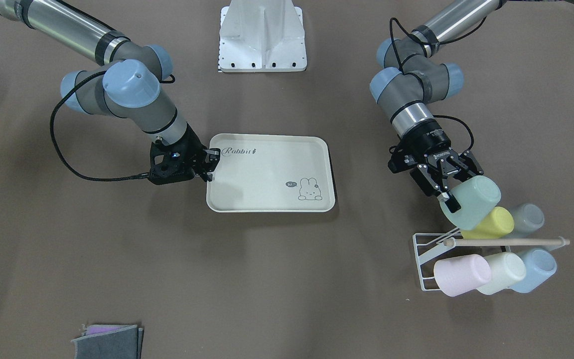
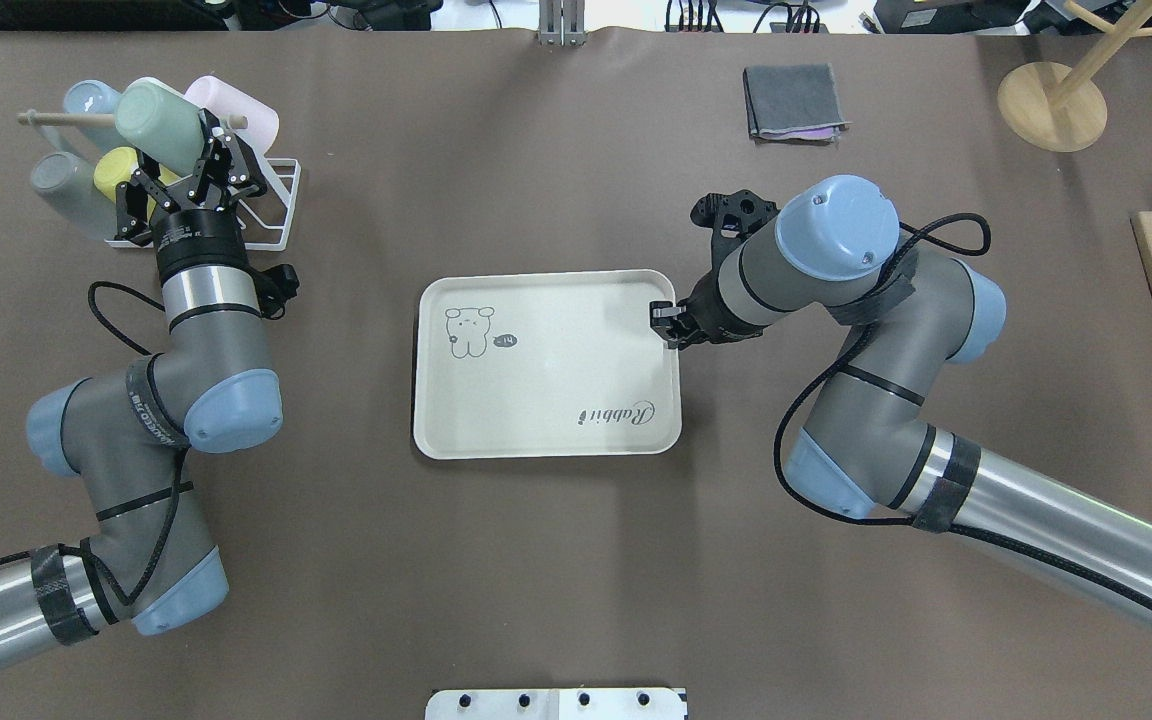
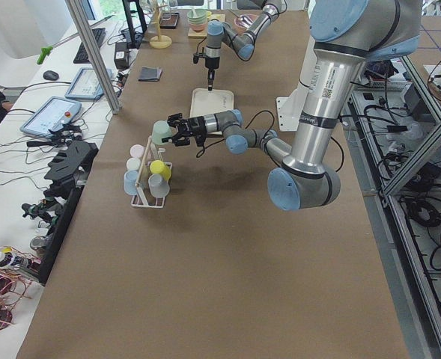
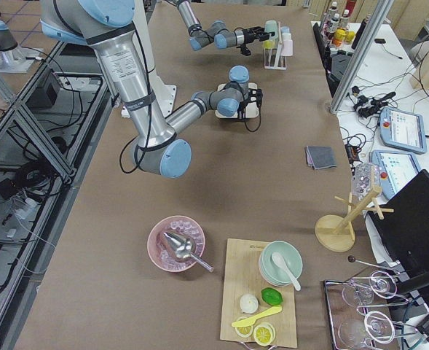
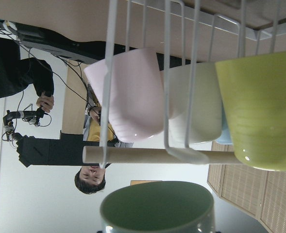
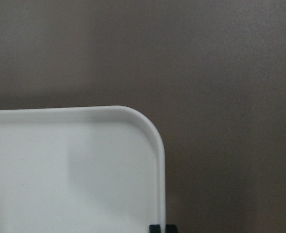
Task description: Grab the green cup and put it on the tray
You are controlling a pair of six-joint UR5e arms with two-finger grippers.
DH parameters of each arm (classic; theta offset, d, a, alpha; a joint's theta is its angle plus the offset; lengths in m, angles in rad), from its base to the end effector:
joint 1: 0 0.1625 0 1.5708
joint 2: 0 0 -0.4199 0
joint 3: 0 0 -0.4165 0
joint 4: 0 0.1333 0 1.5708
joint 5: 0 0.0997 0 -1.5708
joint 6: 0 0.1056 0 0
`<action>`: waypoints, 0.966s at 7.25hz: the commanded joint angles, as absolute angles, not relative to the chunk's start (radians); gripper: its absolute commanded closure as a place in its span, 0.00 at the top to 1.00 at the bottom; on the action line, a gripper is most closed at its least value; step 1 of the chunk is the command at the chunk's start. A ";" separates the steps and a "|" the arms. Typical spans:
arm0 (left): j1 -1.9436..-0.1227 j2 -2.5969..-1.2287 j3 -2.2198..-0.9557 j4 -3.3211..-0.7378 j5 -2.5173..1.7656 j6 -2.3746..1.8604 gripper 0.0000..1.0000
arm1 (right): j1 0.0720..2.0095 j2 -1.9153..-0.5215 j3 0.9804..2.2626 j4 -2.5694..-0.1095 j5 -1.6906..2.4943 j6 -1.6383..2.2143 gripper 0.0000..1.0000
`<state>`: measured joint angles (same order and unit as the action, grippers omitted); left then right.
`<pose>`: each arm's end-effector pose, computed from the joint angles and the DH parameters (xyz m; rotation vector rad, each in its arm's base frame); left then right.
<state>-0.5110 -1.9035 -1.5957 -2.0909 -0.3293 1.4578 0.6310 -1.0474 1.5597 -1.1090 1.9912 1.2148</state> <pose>0.4243 -0.5053 0.3587 0.5774 -1.4379 1.5374 -0.5190 -0.4909 0.2937 0.1139 -1.0259 0.0455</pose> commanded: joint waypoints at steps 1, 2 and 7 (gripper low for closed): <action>-0.531 -1.943 -1.646 -2.282 -0.531 1.467 0.18 | 0.630 -1.046 1.545 -1.101 1.988 1.216 0.01; -0.547 -1.986 -1.673 -2.354 -0.667 1.460 0.18 | 0.630 -1.048 1.534 -1.100 1.987 1.221 0.42; -0.557 -2.097 -1.671 -2.443 -1.240 0.551 0.04 | 0.739 -1.055 1.537 -1.205 2.018 1.046 1.00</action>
<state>-0.5608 -2.0770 -1.6863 -2.3950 -1.1223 0.7758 0.6835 -1.0546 1.5326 -1.1457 1.9821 1.1453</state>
